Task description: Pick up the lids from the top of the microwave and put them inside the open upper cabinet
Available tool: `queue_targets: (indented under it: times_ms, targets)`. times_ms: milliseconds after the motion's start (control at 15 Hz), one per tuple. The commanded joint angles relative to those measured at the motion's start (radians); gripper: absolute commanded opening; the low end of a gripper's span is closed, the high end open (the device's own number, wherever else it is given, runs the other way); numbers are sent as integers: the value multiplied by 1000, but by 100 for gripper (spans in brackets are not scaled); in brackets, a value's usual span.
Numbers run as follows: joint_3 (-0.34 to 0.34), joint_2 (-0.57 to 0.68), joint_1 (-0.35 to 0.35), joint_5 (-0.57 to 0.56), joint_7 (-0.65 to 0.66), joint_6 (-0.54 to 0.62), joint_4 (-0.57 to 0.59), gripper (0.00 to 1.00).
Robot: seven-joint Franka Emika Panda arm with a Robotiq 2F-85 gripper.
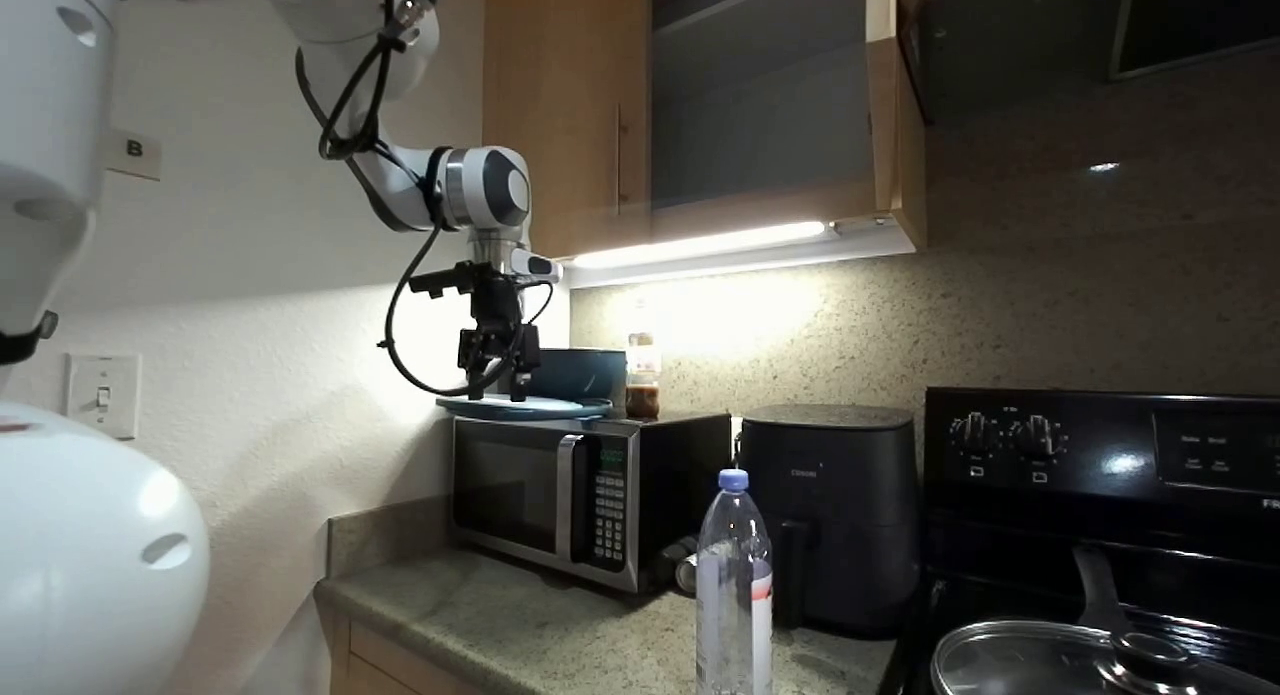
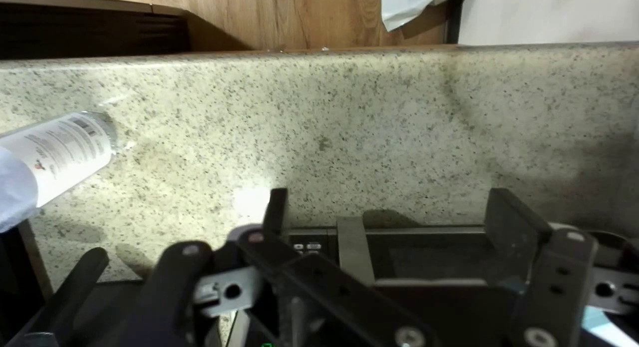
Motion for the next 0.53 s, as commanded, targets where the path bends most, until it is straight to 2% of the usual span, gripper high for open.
queue_targets:
  times_ms: [0,67,133,467]
  targets:
    - [-19,137,40,63,92,15,143,100]
    - [-26,163,54,44,153,1,171,100]
    - [-35,102,53,37,77,9,103,100]
    - [-47,126,67,37,87,8,125,100]
